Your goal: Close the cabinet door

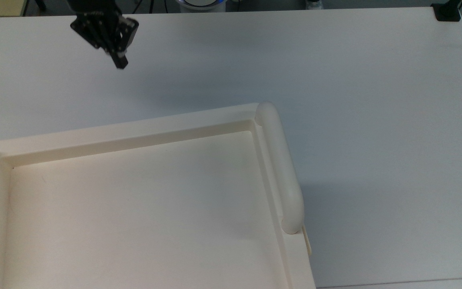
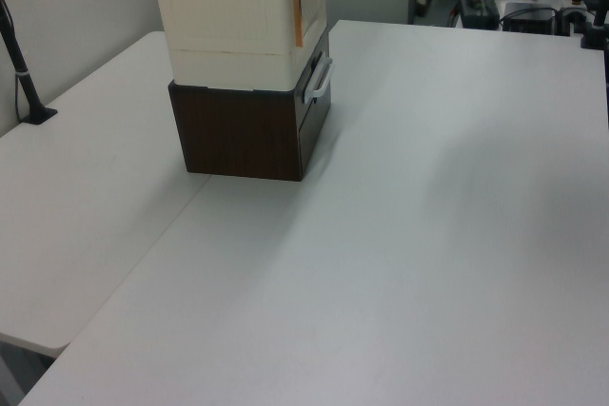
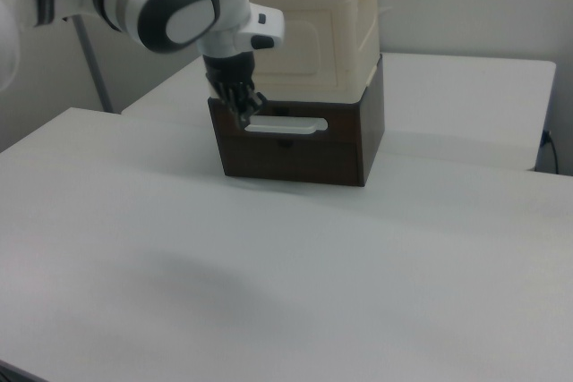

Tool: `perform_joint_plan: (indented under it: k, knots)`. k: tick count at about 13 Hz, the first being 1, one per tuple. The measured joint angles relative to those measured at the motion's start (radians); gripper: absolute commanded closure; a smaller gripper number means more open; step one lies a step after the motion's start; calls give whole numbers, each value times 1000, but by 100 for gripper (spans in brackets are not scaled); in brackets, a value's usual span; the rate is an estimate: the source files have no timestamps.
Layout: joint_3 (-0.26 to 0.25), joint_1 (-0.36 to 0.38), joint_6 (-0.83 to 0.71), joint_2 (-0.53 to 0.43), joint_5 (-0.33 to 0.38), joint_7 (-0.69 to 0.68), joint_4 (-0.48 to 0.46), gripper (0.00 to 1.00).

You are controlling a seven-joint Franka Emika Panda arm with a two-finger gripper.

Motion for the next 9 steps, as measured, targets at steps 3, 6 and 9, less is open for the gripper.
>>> perform_joint_plan:
  k: [3,6,9]
  knots:
    - [-2,3,-161,-61,-64,-8,16,59]
    - [-1,43,-246,-116,-148,-16,18,2]
    - [1,139,-297,-132,-208,8,18,0]
